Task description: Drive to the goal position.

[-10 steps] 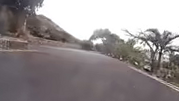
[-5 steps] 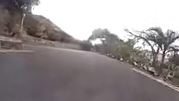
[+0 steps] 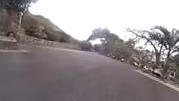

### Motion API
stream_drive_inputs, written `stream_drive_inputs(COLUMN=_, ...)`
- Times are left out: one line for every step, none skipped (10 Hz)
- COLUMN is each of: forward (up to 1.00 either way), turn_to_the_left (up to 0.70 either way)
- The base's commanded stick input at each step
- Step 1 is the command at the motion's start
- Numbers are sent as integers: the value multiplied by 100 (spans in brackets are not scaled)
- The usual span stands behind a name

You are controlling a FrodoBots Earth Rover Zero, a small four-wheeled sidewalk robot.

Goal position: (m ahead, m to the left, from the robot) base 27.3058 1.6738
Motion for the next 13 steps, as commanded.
stream_drive_inputs(forward=99, turn_to_the_left=0)
stream_drive_inputs(forward=98, turn_to_the_left=0)
stream_drive_inputs(forward=99, turn_to_the_left=0)
stream_drive_inputs(forward=99, turn_to_the_left=0)
stream_drive_inputs(forward=99, turn_to_the_left=-3)
stream_drive_inputs(forward=100, turn_to_the_left=-1)
stream_drive_inputs(forward=100, turn_to_the_left=0)
stream_drive_inputs(forward=100, turn_to_the_left=0)
stream_drive_inputs(forward=100, turn_to_the_left=0)
stream_drive_inputs(forward=100, turn_to_the_left=0)
stream_drive_inputs(forward=100, turn_to_the_left=0)
stream_drive_inputs(forward=100, turn_to_the_left=0)
stream_drive_inputs(forward=100, turn_to_the_left=0)
